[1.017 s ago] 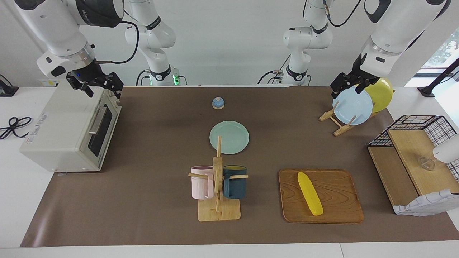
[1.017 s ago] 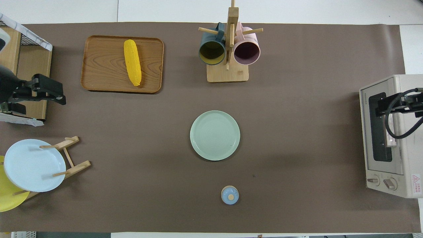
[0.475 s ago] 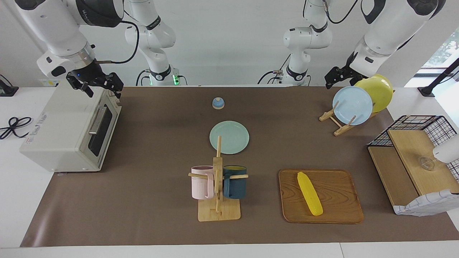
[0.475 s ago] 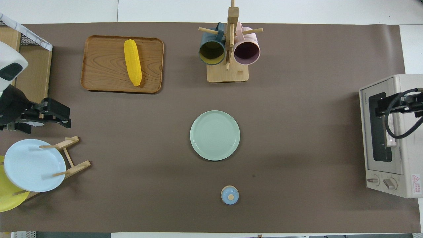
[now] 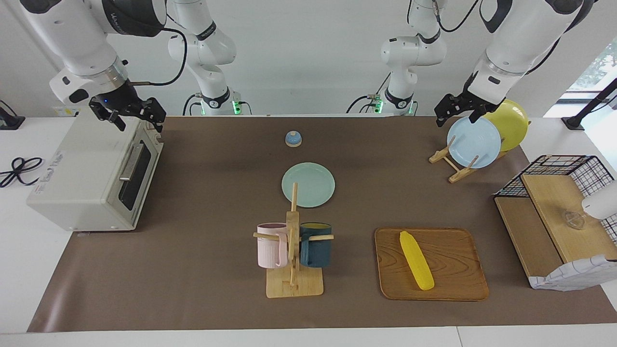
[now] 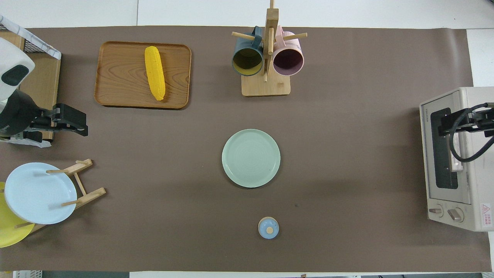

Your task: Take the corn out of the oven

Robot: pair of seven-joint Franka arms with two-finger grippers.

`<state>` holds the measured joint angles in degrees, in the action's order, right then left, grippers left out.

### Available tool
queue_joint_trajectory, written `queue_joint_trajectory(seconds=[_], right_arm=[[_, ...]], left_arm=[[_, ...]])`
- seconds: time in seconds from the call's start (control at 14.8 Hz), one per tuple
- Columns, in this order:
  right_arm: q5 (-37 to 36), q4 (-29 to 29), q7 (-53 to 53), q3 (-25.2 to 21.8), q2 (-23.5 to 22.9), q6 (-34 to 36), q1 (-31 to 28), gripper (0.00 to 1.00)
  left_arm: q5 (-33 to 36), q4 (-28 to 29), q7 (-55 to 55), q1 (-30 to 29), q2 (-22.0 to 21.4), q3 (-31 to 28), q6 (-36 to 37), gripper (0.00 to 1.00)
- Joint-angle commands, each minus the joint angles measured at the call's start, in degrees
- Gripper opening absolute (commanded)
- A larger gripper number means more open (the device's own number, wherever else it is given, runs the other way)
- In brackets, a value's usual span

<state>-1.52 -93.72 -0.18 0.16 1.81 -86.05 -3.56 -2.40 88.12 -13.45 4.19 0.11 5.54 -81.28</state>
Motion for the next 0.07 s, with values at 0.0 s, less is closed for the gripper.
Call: queue_joint_trajectory(seconds=[0.0], right_arm=[[0.2,-0.4,0.4,0.5,0.7,0.2,-0.5,1.00]], left_arm=[[-0.5,2.5,0.8,0.2,-1.8,-0.2,-1.6,1.00]])
